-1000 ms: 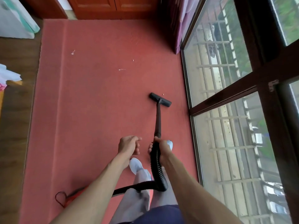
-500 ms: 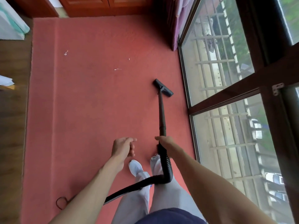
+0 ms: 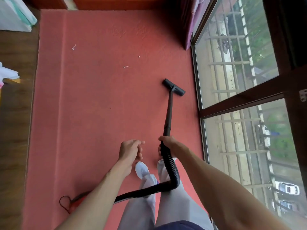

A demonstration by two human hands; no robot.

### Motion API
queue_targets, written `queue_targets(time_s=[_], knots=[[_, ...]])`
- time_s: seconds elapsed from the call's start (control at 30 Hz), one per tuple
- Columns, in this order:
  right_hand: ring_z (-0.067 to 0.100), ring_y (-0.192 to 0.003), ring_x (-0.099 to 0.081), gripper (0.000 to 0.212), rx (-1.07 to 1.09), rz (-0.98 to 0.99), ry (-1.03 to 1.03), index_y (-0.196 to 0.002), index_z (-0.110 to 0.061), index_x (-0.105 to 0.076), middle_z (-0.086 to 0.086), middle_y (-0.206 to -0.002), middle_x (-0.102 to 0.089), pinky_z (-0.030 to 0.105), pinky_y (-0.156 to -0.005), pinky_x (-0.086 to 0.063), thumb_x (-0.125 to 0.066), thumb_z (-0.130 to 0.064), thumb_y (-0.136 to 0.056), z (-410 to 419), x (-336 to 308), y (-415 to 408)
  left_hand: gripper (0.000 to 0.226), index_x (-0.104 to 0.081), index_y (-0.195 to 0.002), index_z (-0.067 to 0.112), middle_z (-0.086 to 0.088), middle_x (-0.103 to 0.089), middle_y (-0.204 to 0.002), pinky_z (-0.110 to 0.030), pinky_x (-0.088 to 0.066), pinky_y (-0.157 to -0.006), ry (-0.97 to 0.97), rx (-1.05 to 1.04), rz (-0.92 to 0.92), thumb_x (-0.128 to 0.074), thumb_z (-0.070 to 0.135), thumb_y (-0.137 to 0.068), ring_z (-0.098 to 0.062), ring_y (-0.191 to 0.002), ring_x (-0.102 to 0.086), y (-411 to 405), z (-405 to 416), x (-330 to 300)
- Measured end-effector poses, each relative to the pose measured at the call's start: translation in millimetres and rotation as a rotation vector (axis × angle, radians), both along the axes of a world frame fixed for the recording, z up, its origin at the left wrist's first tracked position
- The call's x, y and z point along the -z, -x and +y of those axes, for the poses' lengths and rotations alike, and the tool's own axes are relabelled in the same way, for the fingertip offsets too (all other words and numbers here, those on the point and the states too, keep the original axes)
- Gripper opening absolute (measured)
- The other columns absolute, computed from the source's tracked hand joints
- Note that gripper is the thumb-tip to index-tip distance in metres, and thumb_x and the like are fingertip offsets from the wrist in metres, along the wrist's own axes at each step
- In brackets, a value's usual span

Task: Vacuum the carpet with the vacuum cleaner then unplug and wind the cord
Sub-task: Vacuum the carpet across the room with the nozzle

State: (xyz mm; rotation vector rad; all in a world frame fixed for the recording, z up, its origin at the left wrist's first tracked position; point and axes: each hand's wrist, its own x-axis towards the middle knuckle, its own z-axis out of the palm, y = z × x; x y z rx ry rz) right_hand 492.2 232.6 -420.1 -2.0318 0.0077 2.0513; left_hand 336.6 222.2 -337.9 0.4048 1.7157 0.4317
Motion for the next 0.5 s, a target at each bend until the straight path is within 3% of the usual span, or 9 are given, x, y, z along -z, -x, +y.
queue_targets(time_s=[0.1, 0.23, 0.37, 0.5], knots=[[0.019, -0.041, -0.043, 0.018, -0.068, -0.095, -0.055, -0.083, -0.009, -0.036, 0.009, -0.056, -0.042, 0.026, -0.042, -0.04, -0.05, -0.01, -0.095, 34, 21, -24, 0.022, -0.07, -0.081, 0.003, -0.003, -0.048, -0.052, -0.028, -0.042, -0.048, -0.007, -0.039, 0.001, -0.048, 0.004, -0.087, -0.015, -0.04, -0.041, 12, -2, 5], [0.018, -0.032, -0.043, 0.022, -0.052, -0.122, -0.099, -0.083, -0.01, -0.037, 0.008, -0.049, -0.044, 0.024, -0.037, -0.041, -0.052, -0.017, -0.097, 65, 22, -42, 0.022, -0.07, -0.081, 0.003, -0.003, -0.048, -0.052, -0.029, -0.041, -0.047, -0.041, -0.072, -0.018, -0.048, 0.004, -0.088, -0.015, -0.04, -0.041, 20, 3, 7], [0.02, -0.038, -0.045, 0.031, -0.082, -0.139, -0.142, -0.083, -0.009, -0.038, 0.01, -0.05, -0.045, 0.026, -0.042, -0.04, -0.052, -0.032, -0.099, 56, -11, -6, 0.022, -0.07, -0.08, 0.003, -0.004, -0.048, -0.052, -0.028, -0.042, -0.045, -0.068, -0.075, -0.051, -0.05, 0.004, -0.087, -0.015, -0.039, -0.041, 18, 5, 3], [0.019, -0.03, -0.045, 0.023, -0.195, -0.168, -0.12, -0.083, -0.005, -0.042, 0.012, -0.052, -0.045, 0.023, -0.038, -0.04, -0.051, -0.021, -0.097, 15, -39, 41, 0.022, -0.07, -0.083, 0.001, -0.003, -0.049, -0.051, -0.026, -0.043, -0.044, -0.087, -0.095, -0.079, -0.048, 0.004, -0.087, -0.015, -0.039, -0.042, 18, 2, -13]])
